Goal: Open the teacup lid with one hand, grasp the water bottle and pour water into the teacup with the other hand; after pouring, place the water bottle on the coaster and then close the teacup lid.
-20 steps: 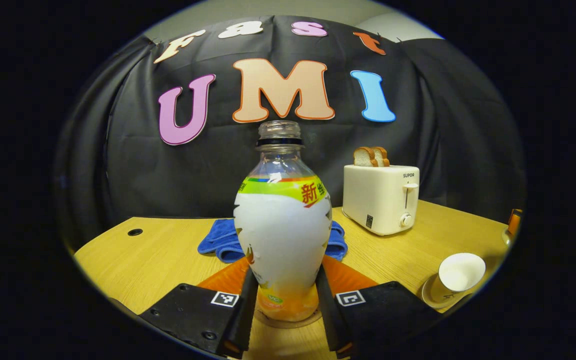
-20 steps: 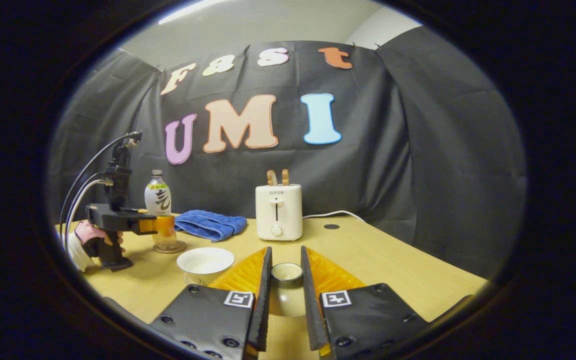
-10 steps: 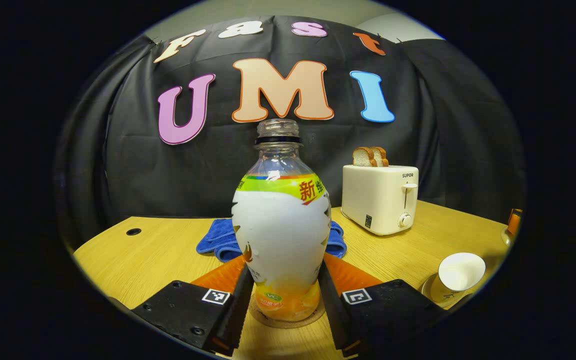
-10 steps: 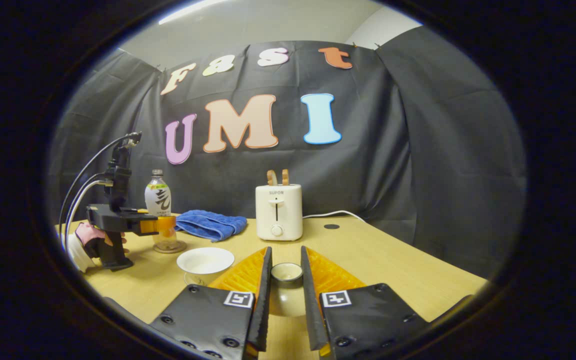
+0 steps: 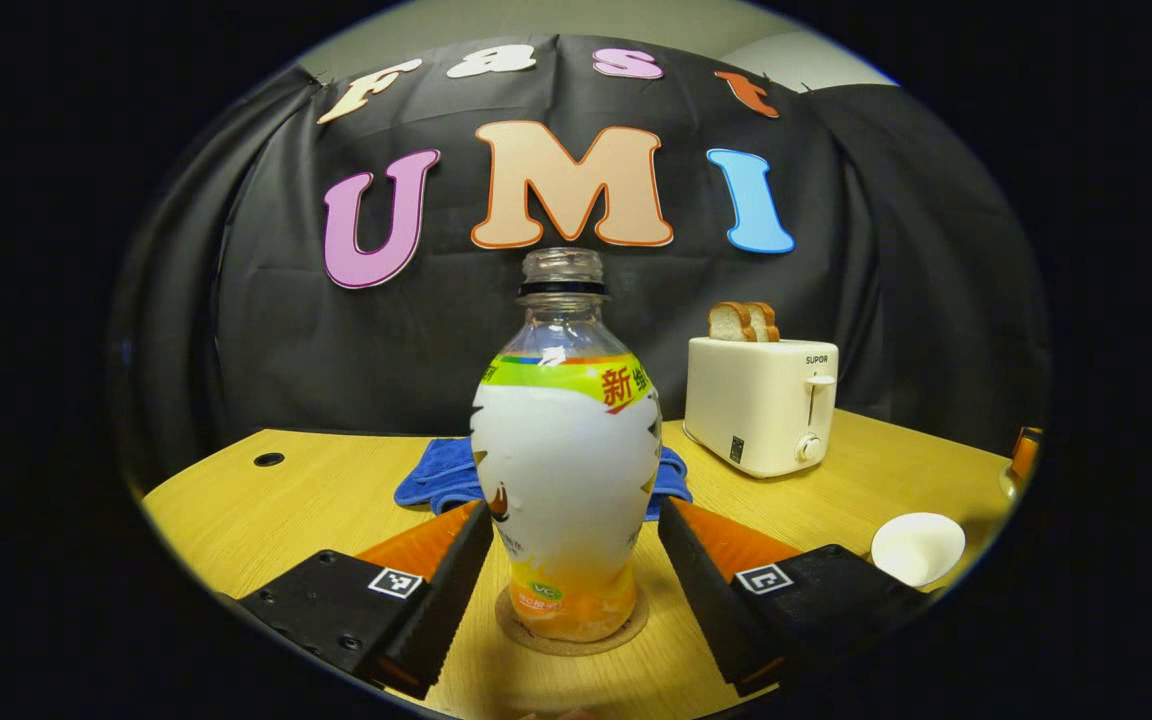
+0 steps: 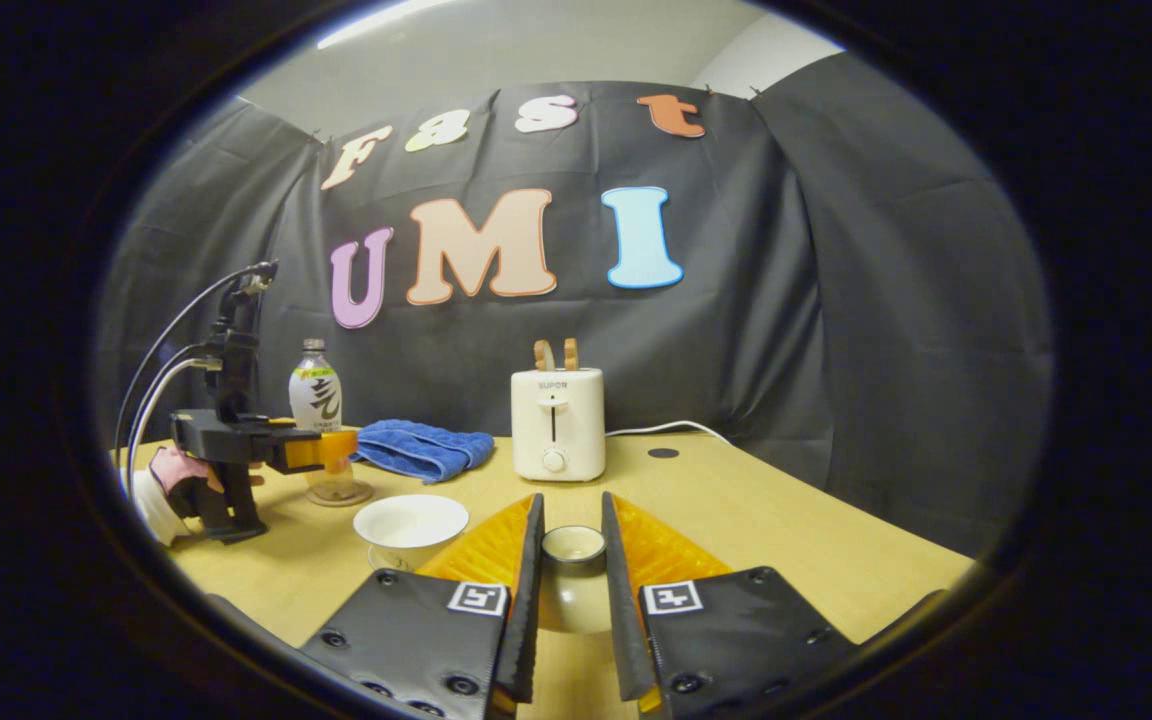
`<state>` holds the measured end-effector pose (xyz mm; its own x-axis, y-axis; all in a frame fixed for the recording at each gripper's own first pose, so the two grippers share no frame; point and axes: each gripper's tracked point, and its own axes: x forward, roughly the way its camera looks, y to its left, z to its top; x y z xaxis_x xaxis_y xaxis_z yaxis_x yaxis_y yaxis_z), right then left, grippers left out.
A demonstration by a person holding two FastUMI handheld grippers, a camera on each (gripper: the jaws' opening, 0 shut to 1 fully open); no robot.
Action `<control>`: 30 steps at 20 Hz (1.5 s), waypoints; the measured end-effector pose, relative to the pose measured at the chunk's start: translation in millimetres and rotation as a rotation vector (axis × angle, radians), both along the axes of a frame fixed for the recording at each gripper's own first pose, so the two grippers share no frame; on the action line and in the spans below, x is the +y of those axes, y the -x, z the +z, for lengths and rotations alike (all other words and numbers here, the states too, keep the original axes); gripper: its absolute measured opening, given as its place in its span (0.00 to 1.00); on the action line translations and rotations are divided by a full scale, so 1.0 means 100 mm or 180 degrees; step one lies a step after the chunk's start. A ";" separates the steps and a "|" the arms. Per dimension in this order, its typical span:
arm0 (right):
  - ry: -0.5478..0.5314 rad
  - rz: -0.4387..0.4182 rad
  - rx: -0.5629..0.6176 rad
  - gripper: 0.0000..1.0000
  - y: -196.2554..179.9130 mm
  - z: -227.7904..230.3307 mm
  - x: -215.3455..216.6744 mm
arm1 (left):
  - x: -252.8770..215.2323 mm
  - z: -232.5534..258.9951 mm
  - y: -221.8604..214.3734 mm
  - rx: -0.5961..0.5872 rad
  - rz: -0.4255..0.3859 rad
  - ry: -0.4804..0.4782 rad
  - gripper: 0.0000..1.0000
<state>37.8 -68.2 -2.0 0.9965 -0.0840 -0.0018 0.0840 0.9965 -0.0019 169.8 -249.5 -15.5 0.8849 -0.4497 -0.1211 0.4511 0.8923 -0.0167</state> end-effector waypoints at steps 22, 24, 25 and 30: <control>-0.0003 0.1041 0.0206 0.34 -0.69 -0.12 1.20 | 1.10 0.19 0.85 -0.0388 0.0370 0.0116 0.97; 0.0010 0.1072 0.0293 0.35 -0.75 -0.16 1.27 | 1.21 0.19 0.89 -0.0388 0.0471 0.0112 0.97; 0.0020 0.1080 0.0336 0.35 -0.76 -0.18 1.30 | 1.26 0.19 0.91 -0.0390 0.0512 0.0106 0.97; 0.0025 0.1087 0.0476 0.36 -0.80 -0.24 1.32 | 1.30 0.20 0.96 -0.0389 0.0515 0.0105 0.96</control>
<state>117.4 63.6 -25.9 0.9558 0.2526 -0.1501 -0.2551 0.9669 0.0032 74.1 -119.8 4.6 0.9532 -0.3025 0.0040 0.3025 0.9532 -0.0011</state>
